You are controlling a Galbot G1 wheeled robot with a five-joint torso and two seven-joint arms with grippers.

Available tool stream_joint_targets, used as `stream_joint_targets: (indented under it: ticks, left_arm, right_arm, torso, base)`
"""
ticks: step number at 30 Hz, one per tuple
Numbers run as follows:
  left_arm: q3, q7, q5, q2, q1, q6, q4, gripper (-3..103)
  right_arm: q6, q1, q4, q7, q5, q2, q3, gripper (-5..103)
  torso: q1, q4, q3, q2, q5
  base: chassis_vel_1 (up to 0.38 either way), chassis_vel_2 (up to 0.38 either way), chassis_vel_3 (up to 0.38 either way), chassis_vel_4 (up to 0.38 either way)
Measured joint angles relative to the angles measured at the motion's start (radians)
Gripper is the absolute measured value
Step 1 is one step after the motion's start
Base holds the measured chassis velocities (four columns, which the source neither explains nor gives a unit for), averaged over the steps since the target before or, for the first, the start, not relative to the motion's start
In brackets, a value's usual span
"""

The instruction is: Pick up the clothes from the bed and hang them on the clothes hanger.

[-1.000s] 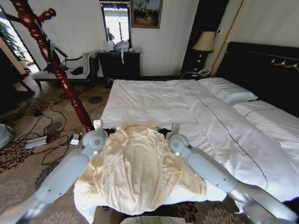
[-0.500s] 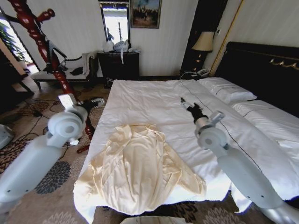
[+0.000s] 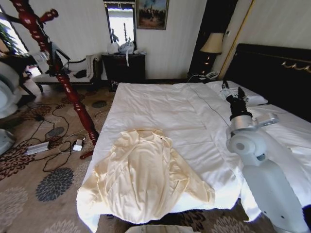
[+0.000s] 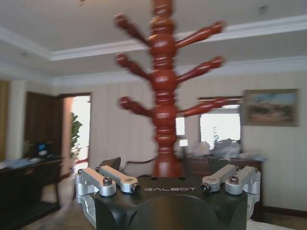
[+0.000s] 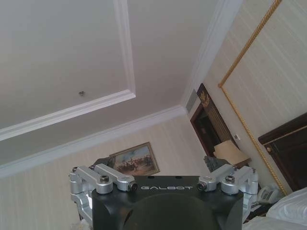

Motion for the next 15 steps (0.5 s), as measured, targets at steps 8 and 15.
stream_joint_targets:
  ticks: [8, 15]
  left_arm:
    - [0.38, 0.217, -0.092, -0.116, -0.39, -0.049, 0.369, 100]
    - [0.619, 0.312, -0.06, -0.257, -0.619, -0.076, 0.572, 100]
  right_arm:
    - [-0.017, 0.011, -0.009, 0.017, 0.0, 0.017, -0.041, 100]
    - [-0.02, 0.003, -0.023, 0.02, -0.014, 0.031, -0.052, 100]
  torso:
    - [0.0, 0.0, 0.0, 0.0, 0.0003]
    - [0.001, 0.0003, 0.0, 0.0, -0.0006]
  base:
    - [0.0, 0.0, 0.0, 0.0]
    - [0.0, 0.0, 0.0, 0.0]
